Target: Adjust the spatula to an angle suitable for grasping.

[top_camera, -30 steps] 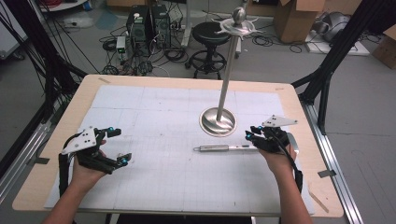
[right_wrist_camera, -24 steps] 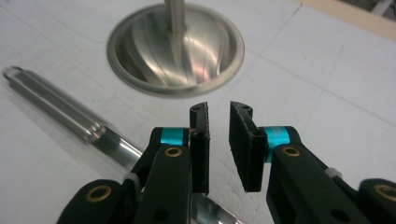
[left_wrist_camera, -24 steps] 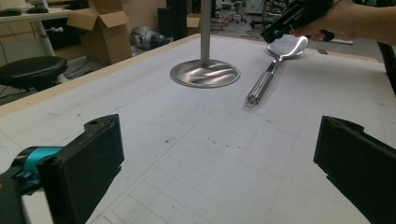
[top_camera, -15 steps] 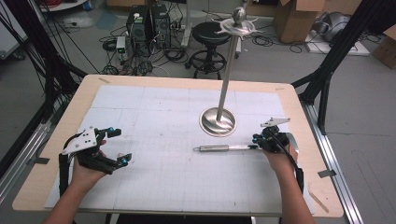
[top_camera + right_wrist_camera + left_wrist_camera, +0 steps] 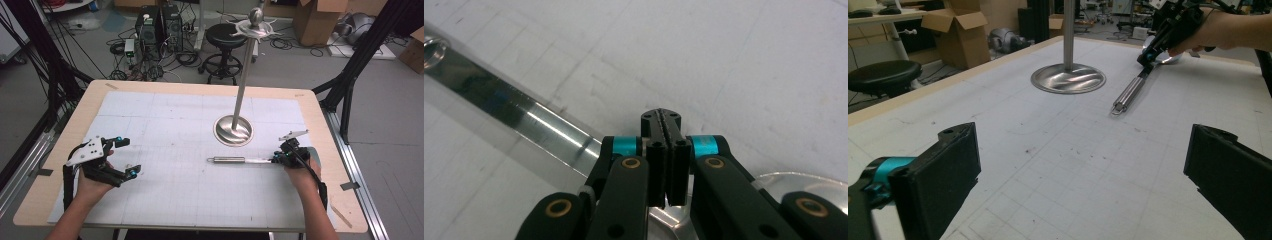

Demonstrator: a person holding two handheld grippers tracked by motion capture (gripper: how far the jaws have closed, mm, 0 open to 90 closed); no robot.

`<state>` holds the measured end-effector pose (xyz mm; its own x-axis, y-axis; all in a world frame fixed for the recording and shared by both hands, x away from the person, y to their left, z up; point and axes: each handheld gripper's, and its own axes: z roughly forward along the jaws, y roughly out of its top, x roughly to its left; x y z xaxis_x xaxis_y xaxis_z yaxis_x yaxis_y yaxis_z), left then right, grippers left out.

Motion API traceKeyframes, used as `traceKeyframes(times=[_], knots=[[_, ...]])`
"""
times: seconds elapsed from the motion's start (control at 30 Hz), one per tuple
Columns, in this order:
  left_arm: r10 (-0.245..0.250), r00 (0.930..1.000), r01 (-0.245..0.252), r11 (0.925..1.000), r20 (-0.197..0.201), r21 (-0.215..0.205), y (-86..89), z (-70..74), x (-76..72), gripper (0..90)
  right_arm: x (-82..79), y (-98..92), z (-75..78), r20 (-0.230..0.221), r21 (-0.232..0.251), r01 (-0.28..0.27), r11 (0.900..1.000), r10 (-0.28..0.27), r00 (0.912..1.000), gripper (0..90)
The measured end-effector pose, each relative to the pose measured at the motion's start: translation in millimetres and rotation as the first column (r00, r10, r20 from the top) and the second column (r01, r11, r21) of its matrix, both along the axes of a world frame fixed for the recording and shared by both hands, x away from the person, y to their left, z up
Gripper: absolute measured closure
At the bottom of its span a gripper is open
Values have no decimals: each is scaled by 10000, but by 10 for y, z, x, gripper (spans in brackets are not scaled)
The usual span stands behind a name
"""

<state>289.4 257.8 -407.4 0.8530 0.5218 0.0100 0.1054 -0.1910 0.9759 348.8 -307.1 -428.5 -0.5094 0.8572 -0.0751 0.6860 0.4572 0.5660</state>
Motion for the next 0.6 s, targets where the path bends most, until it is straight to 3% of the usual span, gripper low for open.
traceKeyframes(times=[0.23, 0.6], knots=[[-38, 10000, 38, 10000, 13, 27, -9, -3, 2, 21, -110, 15, 16, -192, -47, -138, 9999, 137, 9997, 898], [-85, 10000, 85, 10000, -12, -26, -19, -2, -1, 21, -332, 15, 22, -592, 597, -126, 9981, 161, 9981, 898]])
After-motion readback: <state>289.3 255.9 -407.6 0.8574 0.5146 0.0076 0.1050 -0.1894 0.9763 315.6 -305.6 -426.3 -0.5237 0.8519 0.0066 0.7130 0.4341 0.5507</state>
